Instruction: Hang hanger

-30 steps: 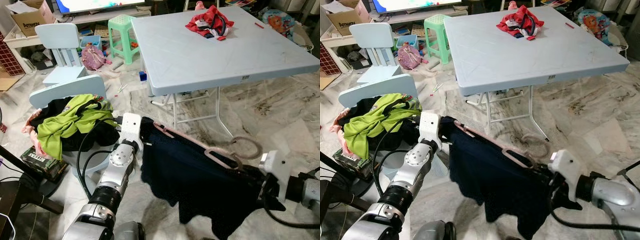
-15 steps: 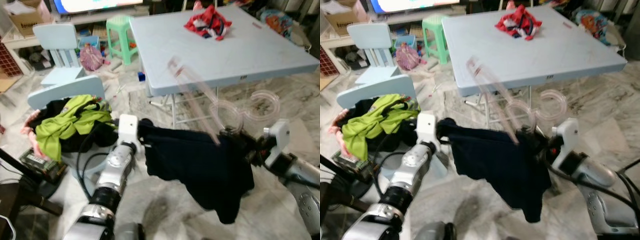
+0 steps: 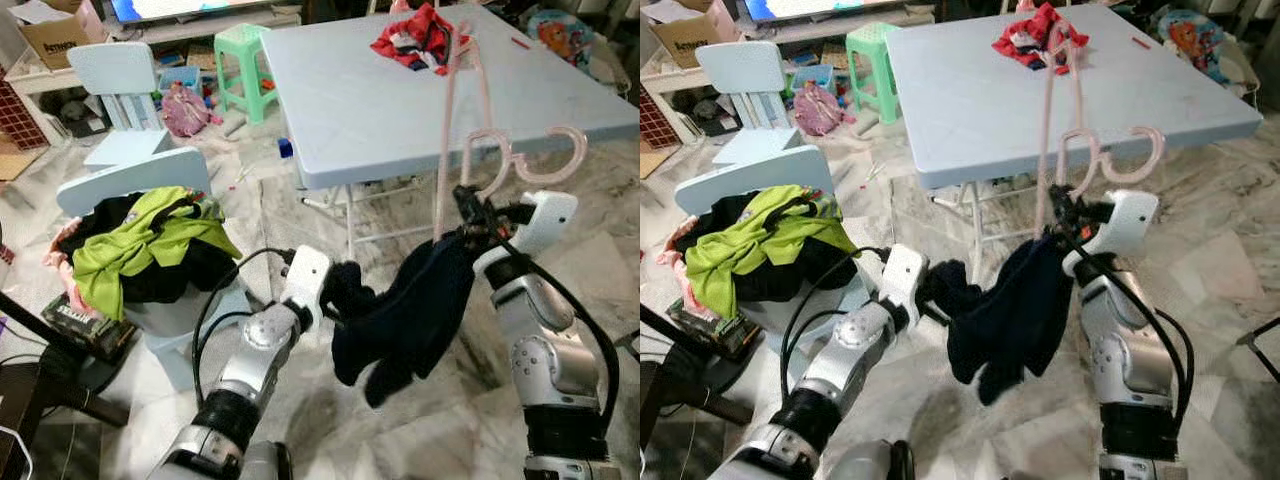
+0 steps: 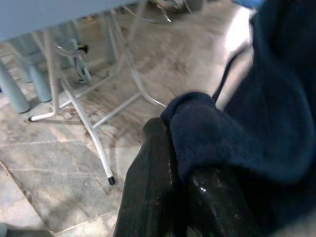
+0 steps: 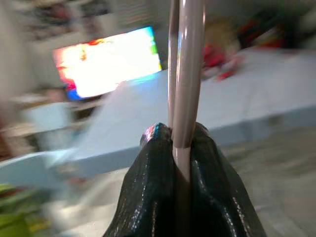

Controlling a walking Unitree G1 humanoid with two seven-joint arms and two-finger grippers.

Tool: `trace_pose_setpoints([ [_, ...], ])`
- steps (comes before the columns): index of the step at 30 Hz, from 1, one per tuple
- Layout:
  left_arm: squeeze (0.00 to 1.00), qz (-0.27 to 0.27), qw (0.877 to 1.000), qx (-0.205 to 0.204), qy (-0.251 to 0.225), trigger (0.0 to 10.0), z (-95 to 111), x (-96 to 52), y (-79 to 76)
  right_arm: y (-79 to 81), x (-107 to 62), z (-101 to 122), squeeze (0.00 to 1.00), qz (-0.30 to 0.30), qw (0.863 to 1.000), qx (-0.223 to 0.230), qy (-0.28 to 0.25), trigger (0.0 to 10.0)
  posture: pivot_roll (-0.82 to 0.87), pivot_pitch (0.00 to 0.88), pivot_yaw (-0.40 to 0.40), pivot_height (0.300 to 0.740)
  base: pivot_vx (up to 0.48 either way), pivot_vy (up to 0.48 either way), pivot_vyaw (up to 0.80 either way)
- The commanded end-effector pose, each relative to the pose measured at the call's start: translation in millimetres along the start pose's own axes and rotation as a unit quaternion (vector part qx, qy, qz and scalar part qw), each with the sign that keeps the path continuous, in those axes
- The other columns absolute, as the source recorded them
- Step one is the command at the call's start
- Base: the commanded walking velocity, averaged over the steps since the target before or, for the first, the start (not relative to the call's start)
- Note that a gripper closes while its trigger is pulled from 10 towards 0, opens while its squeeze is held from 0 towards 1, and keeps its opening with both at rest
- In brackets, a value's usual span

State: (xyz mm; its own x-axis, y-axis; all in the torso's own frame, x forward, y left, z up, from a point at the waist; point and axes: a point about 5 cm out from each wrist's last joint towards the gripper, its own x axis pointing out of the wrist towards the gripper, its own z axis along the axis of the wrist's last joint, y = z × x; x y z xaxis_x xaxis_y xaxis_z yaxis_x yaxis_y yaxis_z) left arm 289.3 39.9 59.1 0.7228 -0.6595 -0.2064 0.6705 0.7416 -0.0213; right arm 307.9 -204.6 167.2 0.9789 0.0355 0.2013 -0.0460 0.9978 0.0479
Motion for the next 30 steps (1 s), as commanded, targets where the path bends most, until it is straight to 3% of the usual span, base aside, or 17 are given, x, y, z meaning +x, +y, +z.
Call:
trace_pose_setpoints([
  [1, 0.00, -0.027, 0.999, 0.017, 0.010, 0.0, -1, -2.6, -3.5, 9.6, 9.0, 25, 0.00, 0.008, 0.989, -0.131, -0.075, 10.0, -0.06, 0.000, 0.049, 0.740, 0.000, 0.000, 0.00],
  [6, 0.00, -0.061, 0.997, 0.037, 0.031, 0.0, -7, -6.2, -8.3, 18.1, 17.5, 30, 0.00, 0.003, 0.987, -0.135, -0.084, 10.0, -0.06, 0.000, 0.049, 0.740, 0.000, 0.000, 0.00],
  [8, 0.00, -0.068, 0.995, 0.050, 0.046, 0.0, -11, -8.6, -7.6, 20.7, 21.8, 24, 0.00, 0.001, 0.996, -0.064, -0.061, 10.0, -0.06, 0.000, 0.049, 0.740, 0.000, 0.000, 0.00],
  [10, 0.00, -0.067, 0.993, 0.071, 0.063, 0.0, -16, -12.2, -3.6, 18.7, 25.0, 13, 0.00, 0.010, 0.997, 0.075, -0.025, 10.0, -0.06, 0.000, 0.049, 0.740, 0.000, 0.000, 0.00],
  [11, 0.00, -0.062, 0.993, 0.077, 0.070, 0.0, -18, -13.3, -0.9, 16.7, 24.1, 9, 0.00, 0.017, 0.997, 0.078, -0.016, 10.0, -0.06, 0.000, 0.049, 0.740, 0.000, 0.000, 0.00],
  [15, 0.00, -0.036, 0.992, 0.088, 0.085, 0.0, -21, -15.7, 8.2, 12.7, 18.7, 1, 0.00, 0.047, 0.998, 0.045, -0.014, 10.0, -0.06, 0.000, 0.048, 0.740, 0.000, 0.000, 0.00],
  [19, 0.00, -0.024, 0.991, 0.091, 0.096, 0.0, -23, -17.8, 14.9, 1.5, 12.0, 12, 0.00, 0.084, 0.992, 0.084, -0.050, 10.0, -0.06, 0.000, 0.049, 0.740, 0.000, 0.000, 0.00],
  [22, 0.00, -0.035, 0.988, 0.096, 0.113, 0.0, -27, -19.7, 15.0, -0.4, 8.1, 26, 0.00, 0.134, 0.986, 0.022, -0.095, 10.0, -0.06, 0.000, 0.052, 0.740, 0.000, 0.000, 0.00],
  [23, 0.00, -0.047, 0.986, 0.096, 0.129, 0.0, -31, -20.9, 13.2, 2.0, 7.6, 30, 0.00, 0.158, 0.980, -0.037, -0.112, 10.0, -0.06, 0.000, 0.054, 0.740, 0.000, 0.000, 0.00],
  [25, 0.00, -0.051, 0.984, 0.103, 0.138, 0.0, -34, -21.8, 12.3, 7.2, 6.8, 31, 0.00, 0.193, 0.973, -0.055, -0.113, 10.0, -0.06, 0.000, 0.054, 0.740, 0.000, 0.000, 0.00],
  [27, 0.00, -0.045, 0.984, 0.108, 0.137, 0.0, -34, -22.1, 13.3, 18.1, 0.8, 25, 0.00, 0.268, 0.958, -0.060, -0.081, 10.0, -0.06, 0.000, 0.056, 0.740, 0.000, 0.000, 0.00],
  [30, 0.00, -0.041, 0.984, 0.108, 0.138, 0.0, -34, -22.1, 14.6, 25.4, -7.5, 15, 0.00, 0.332, 0.939, -0.077, -0.041, 10.0, -0.05, 0.000, 0.053, 0.740, 0.000, 0.000, 0.00],
])
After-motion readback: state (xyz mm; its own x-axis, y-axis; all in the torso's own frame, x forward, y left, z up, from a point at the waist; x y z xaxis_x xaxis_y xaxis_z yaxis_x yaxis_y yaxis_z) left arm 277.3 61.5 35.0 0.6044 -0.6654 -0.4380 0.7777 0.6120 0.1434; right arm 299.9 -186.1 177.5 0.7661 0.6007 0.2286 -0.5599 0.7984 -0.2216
